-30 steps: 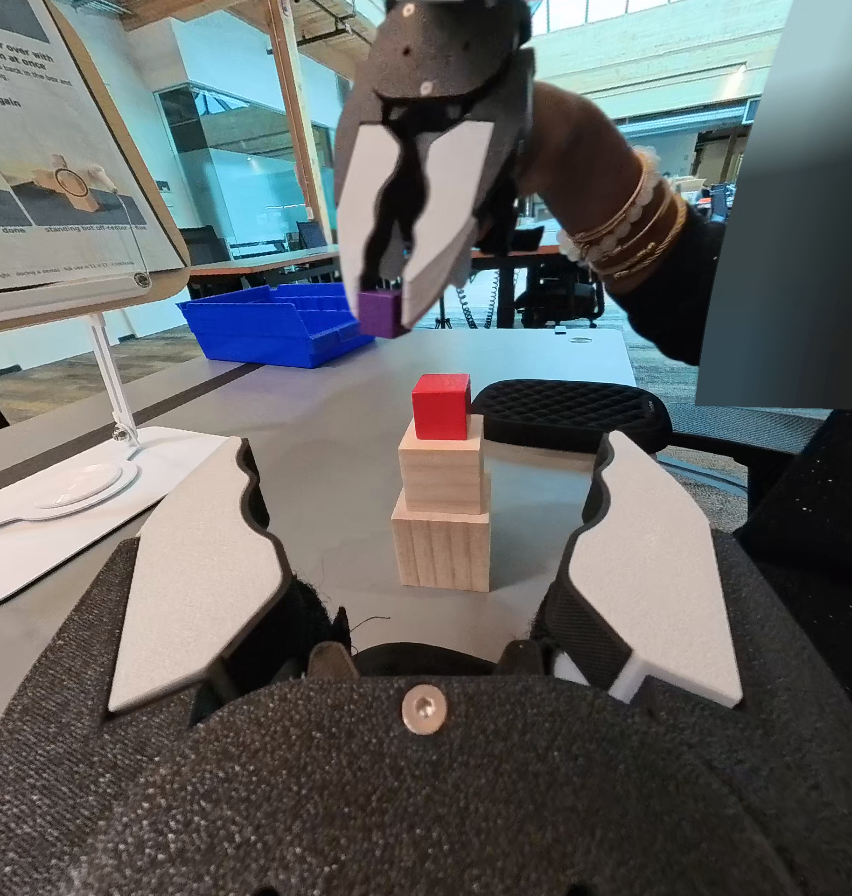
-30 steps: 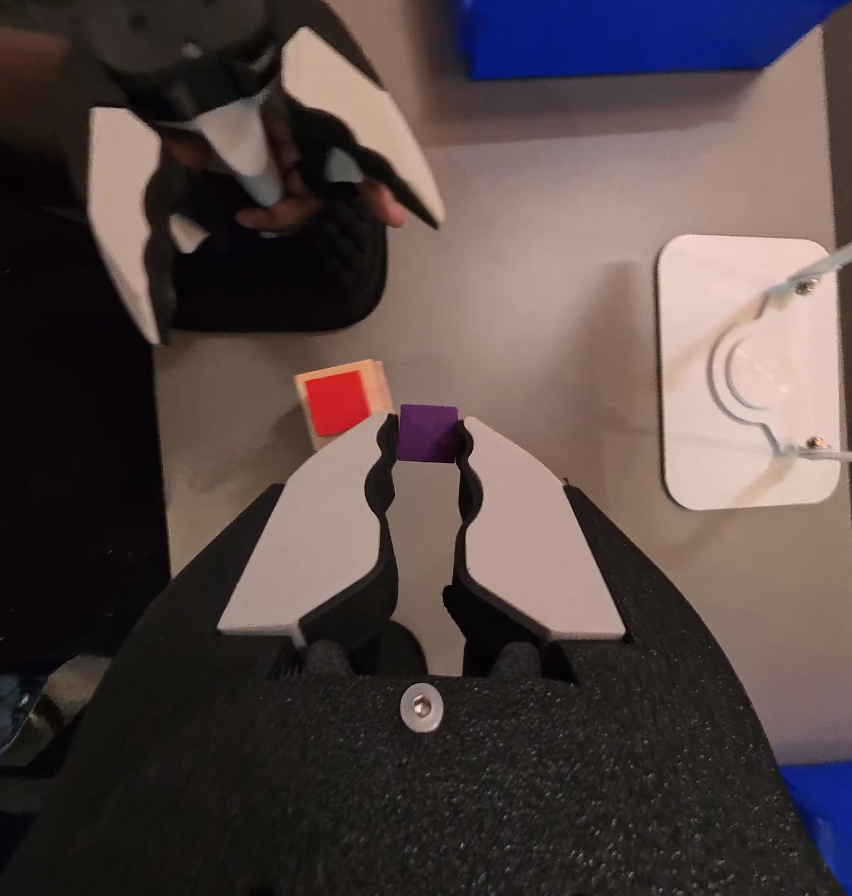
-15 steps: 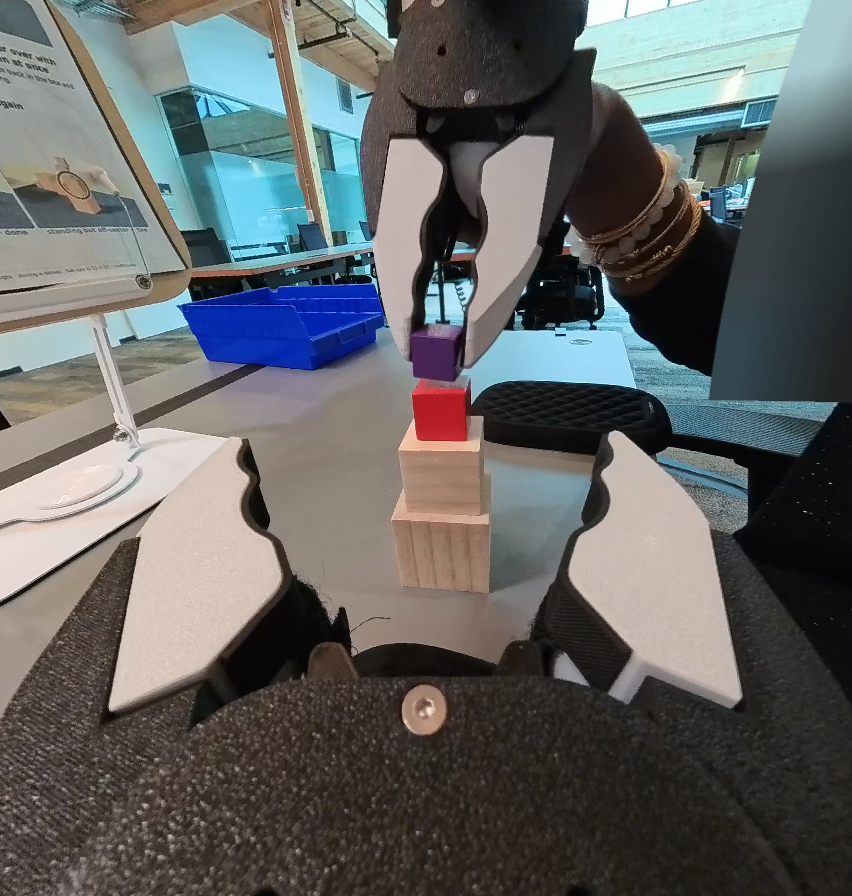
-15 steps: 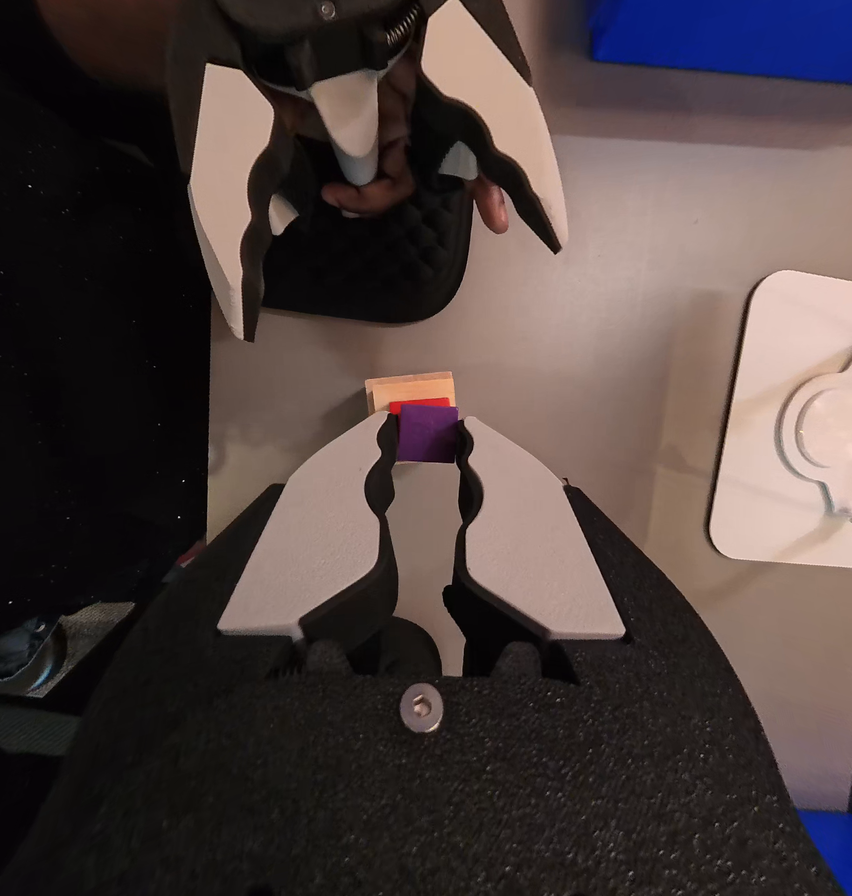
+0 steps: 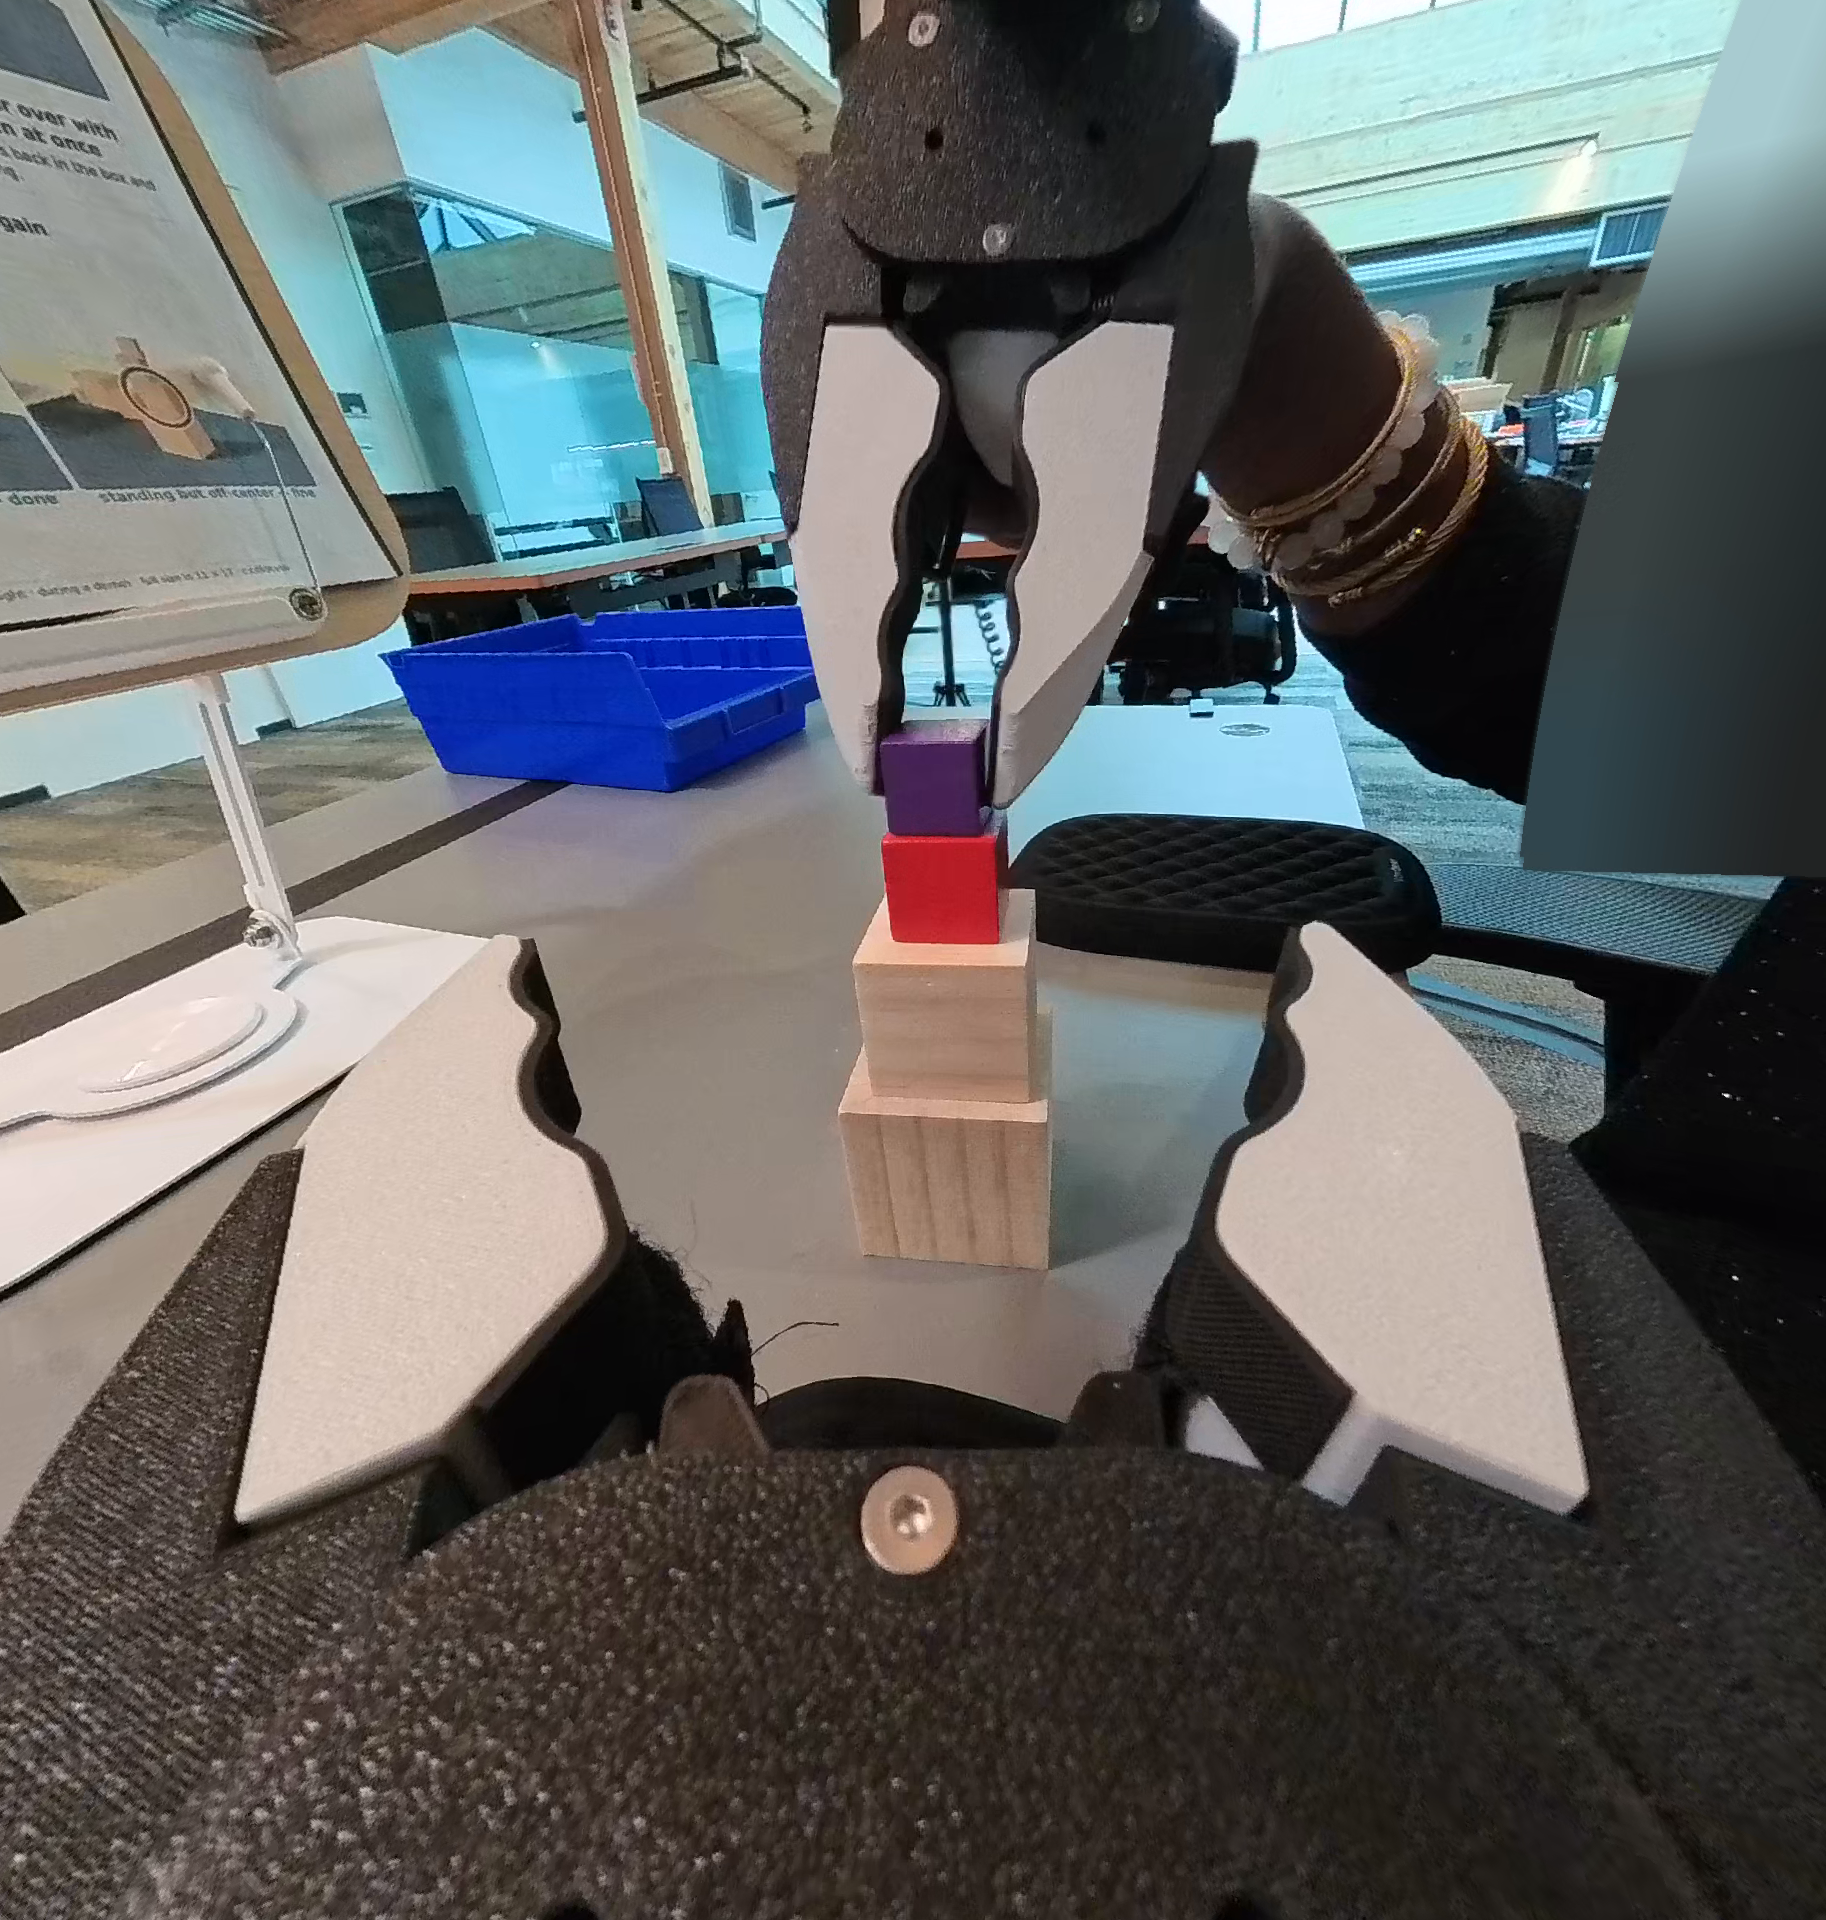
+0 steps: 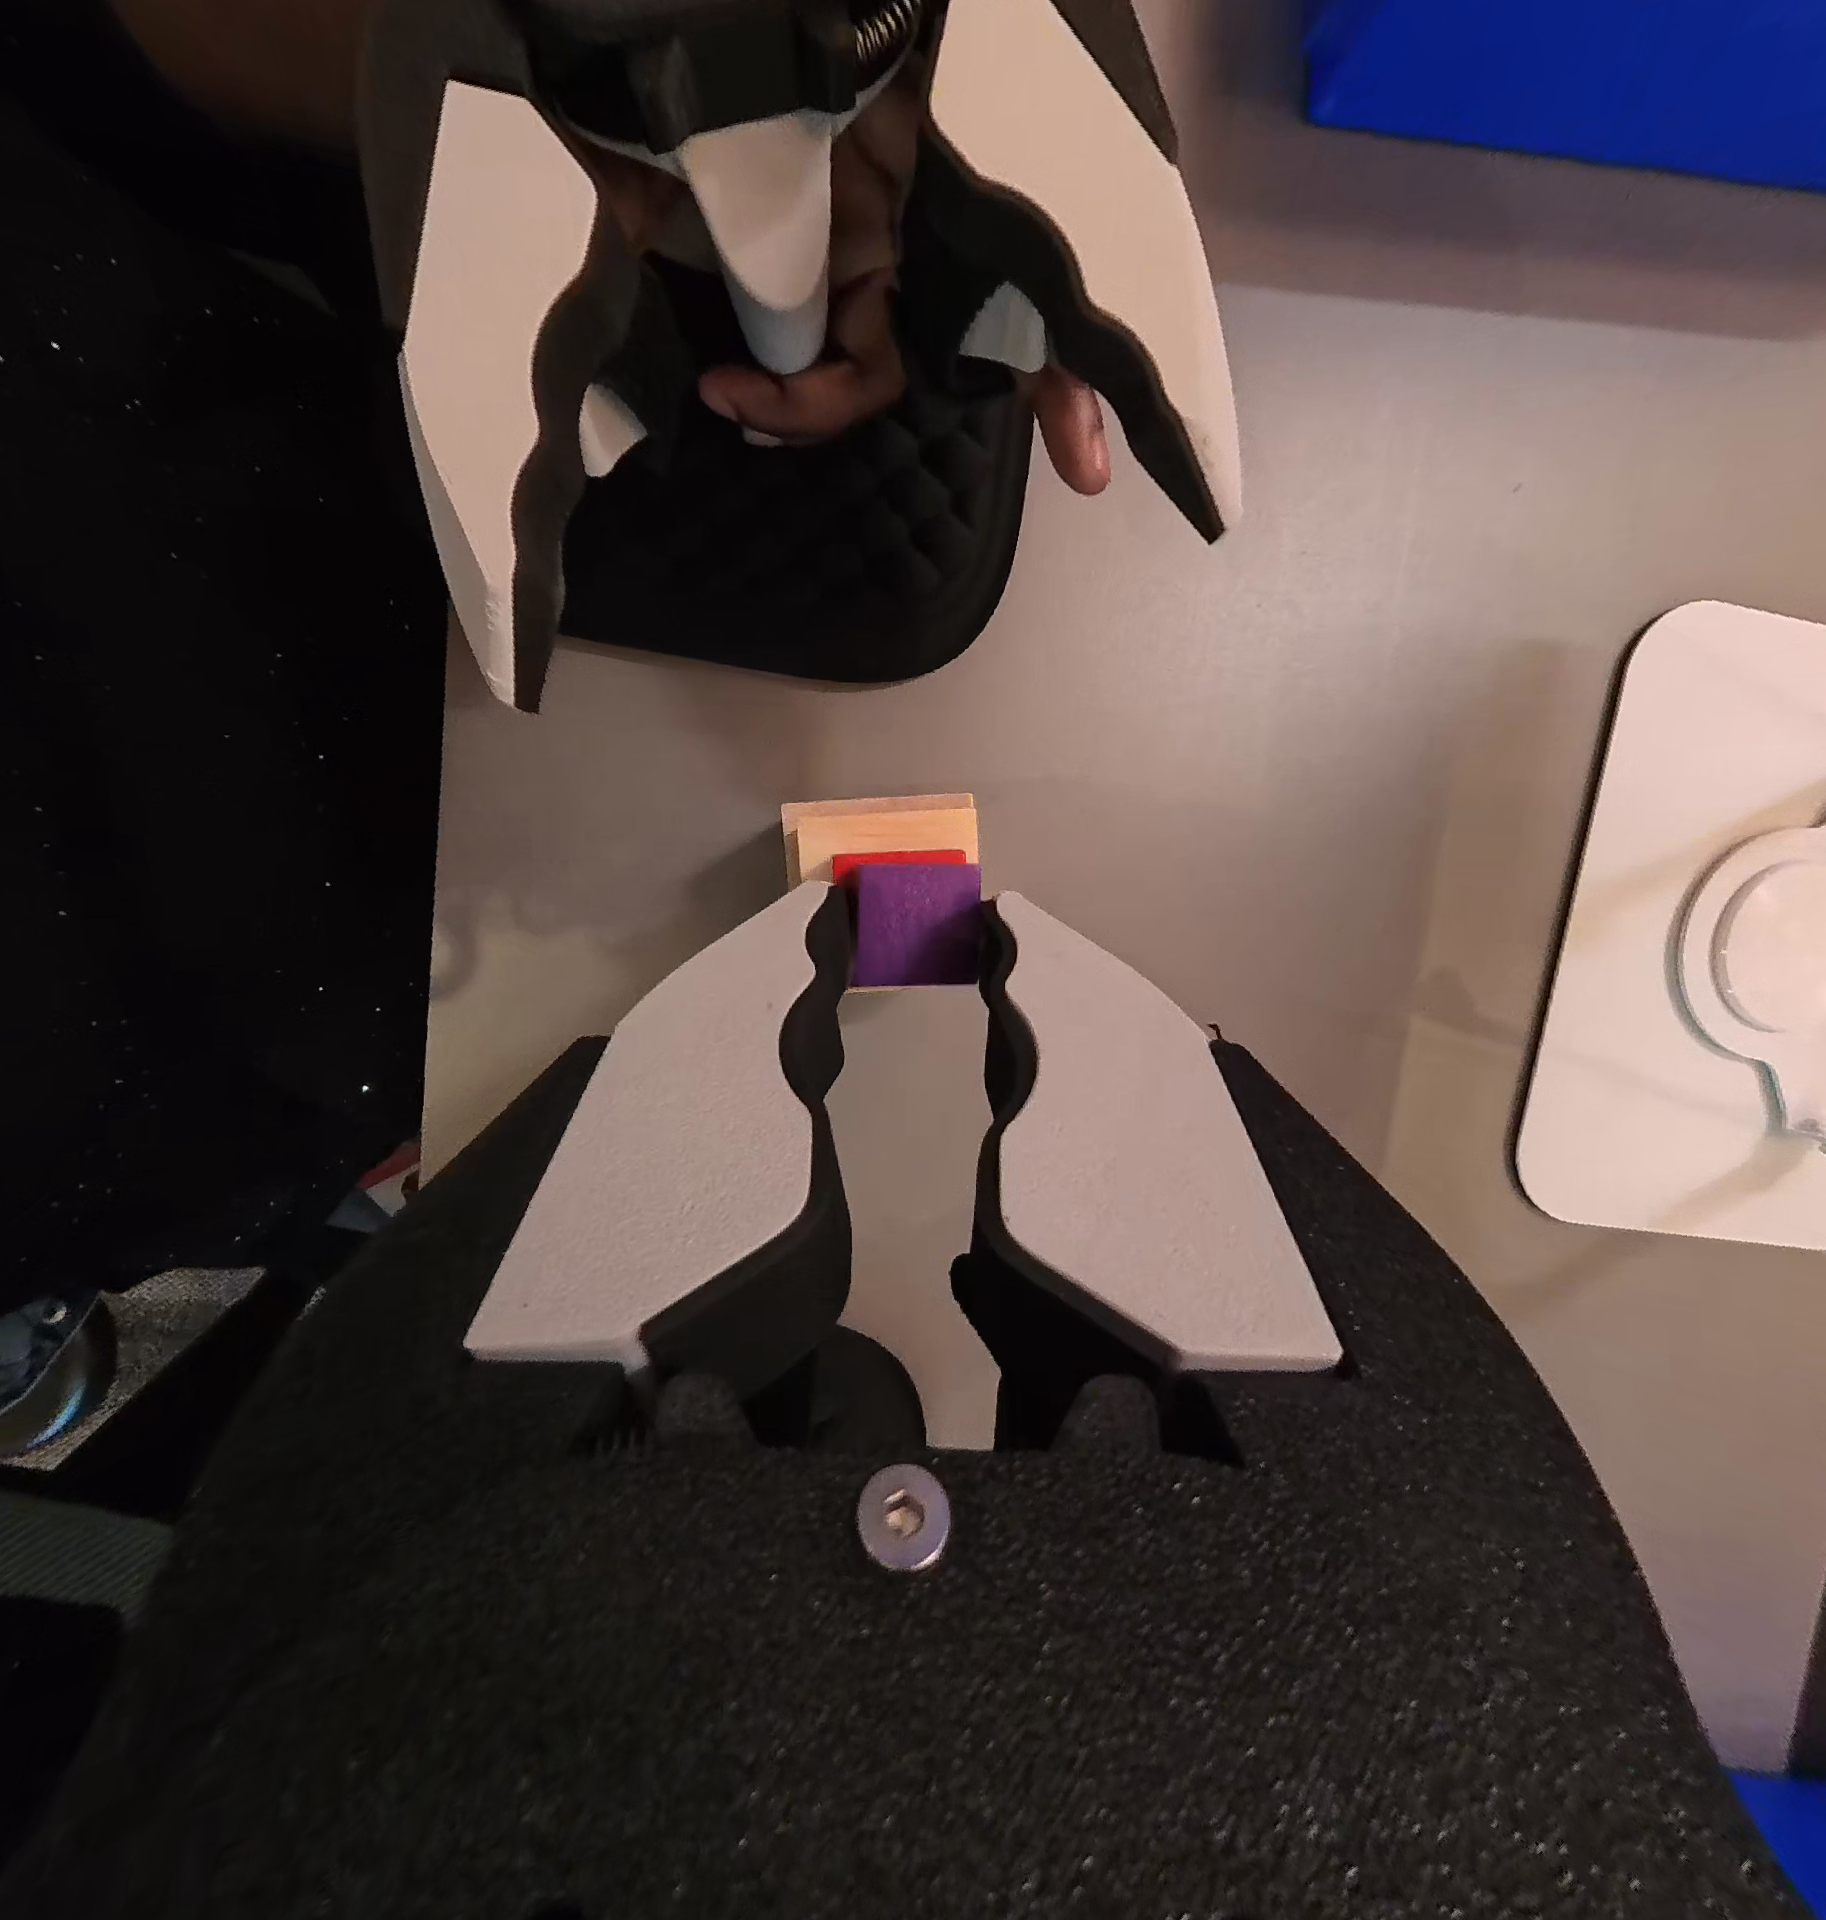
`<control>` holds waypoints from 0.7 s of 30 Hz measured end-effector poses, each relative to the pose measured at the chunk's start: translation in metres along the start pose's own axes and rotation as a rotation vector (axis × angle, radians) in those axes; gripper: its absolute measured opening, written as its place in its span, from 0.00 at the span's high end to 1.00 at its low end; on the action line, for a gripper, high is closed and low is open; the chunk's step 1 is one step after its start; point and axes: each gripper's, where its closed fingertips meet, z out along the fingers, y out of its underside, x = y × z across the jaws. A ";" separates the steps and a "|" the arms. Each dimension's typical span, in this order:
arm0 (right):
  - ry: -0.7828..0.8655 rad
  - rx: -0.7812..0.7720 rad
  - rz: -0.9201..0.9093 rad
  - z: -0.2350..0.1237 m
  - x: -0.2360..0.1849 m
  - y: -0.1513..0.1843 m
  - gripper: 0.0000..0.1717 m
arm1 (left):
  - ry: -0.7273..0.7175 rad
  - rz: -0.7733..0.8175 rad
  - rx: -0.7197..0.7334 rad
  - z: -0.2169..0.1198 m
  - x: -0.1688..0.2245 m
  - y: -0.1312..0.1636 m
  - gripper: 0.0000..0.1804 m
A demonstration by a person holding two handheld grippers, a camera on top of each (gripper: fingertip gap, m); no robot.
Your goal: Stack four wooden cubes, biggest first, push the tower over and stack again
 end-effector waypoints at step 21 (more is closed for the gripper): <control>0.309 0.445 0.377 -0.021 0.005 0.023 0.50 | -0.004 0.011 0.001 0.000 0.001 0.000 0.30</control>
